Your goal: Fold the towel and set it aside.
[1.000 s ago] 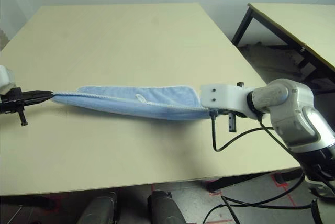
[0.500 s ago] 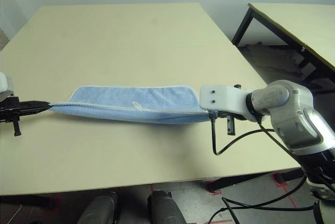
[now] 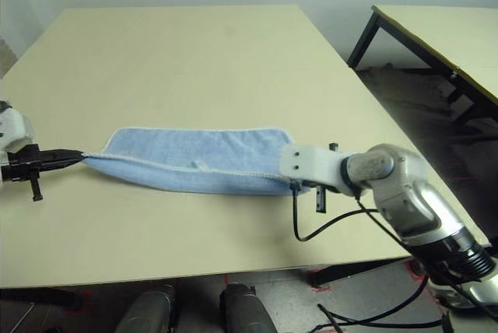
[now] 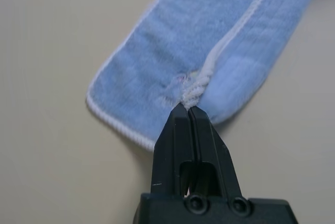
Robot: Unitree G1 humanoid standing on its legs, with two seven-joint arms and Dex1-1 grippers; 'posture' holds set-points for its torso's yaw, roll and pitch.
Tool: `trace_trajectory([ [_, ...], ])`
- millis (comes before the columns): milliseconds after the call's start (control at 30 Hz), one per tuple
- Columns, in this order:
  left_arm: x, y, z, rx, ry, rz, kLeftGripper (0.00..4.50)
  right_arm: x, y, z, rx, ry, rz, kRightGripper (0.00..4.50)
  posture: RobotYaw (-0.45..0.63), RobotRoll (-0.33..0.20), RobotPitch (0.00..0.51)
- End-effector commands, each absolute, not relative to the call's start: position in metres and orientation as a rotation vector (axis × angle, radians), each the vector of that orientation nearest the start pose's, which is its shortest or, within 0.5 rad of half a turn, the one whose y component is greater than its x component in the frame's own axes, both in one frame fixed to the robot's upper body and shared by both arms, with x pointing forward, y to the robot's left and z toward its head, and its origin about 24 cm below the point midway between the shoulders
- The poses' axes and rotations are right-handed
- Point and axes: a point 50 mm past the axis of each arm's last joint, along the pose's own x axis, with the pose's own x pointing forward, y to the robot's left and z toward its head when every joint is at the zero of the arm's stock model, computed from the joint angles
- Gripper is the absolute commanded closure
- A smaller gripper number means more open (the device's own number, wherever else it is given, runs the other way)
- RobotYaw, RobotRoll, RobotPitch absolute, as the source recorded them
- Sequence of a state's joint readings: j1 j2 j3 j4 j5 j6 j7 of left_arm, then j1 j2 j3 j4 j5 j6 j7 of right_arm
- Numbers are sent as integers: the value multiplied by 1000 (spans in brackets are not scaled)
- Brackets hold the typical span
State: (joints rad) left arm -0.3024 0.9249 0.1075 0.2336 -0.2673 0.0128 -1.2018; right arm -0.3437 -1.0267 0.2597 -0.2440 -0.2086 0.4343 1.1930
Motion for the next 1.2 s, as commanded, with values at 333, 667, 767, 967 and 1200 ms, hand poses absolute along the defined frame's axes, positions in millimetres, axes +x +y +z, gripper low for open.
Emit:
trace_trajectory([
  [333,273,293,158,640,218,-927,4500,262,-227,139,-1142,673,1002,558,72,0,53],
  [667,271,295,155,646,220,-926,4500,268,-231,134,-1123,677,974,1180,75,0,55],
  [767,270,295,154,647,220,-927,4500,268,-232,134,-1122,685,972,2320,73,0,57],
  [967,271,295,152,646,221,-931,4500,266,-236,135,-1120,713,976,4489,71,0,57],
  [1200,271,301,153,642,223,-925,4500,264,-249,146,-1138,752,962,4489,69,0,52],
])
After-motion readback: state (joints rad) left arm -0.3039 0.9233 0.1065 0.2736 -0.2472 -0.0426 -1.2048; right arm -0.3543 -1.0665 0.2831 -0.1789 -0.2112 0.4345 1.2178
